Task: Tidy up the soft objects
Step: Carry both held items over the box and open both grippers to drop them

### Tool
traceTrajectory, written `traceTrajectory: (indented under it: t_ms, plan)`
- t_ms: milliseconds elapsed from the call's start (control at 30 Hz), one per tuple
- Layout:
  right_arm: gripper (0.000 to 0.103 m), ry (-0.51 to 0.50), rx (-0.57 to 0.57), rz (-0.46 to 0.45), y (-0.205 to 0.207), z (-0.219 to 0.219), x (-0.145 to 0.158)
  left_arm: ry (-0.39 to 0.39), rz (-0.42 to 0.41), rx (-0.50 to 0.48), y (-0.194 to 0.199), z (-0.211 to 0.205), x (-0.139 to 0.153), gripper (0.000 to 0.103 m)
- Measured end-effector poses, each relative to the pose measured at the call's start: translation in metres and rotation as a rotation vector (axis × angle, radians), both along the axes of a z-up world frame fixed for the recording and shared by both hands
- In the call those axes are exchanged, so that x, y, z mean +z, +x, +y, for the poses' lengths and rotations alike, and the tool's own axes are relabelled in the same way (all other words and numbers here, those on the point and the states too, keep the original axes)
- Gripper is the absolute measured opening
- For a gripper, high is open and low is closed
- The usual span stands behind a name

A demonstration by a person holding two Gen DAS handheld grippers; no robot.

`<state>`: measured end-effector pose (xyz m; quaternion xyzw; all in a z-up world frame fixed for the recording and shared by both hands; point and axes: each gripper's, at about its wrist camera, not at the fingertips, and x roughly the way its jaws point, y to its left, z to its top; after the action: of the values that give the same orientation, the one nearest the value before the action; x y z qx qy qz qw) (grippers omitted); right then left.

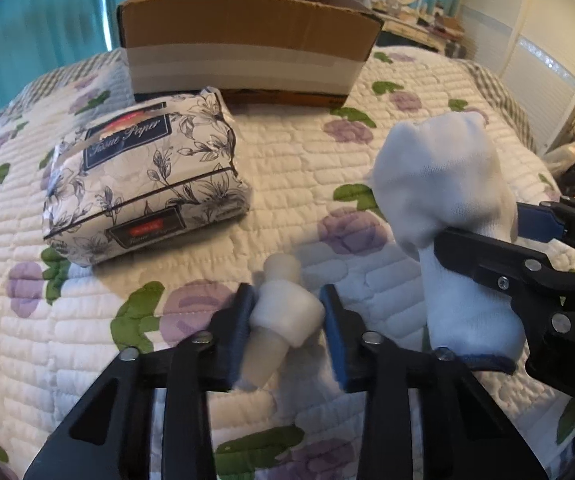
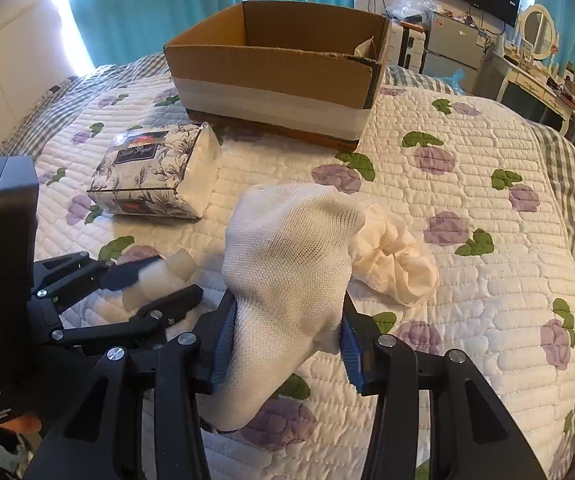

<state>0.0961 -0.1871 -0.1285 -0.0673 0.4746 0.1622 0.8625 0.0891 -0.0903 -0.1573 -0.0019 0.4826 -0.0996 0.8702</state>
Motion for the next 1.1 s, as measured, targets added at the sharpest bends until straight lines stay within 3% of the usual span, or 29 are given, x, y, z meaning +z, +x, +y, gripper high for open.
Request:
traceTrajectory:
  t_ms: [433,733,933,1100]
  plan:
    - [0.045,0.013,-0.018,-0.091,-0.037,-0.003,0.042,-0.027,-0.056,0.008,-0.033,0.012,0.037,0.032]
    - [0.045,0.051,-0.028,-0.167,-0.063,-0.009,0.084,-0.041,-0.181,0.039,-0.059,0.025,0.088,0.032]
    - [0.045,0.12,-0.014,-0.226,-0.056,-0.016,0.128,-0.033,-0.259,0.033,-0.057,0.029,0.127,0.032]
    - [0.045,0.119,0.011,-0.307,-0.033,-0.014,0.169,-0.021,-0.341,0.024,-0.042,0.033,0.161,0.032]
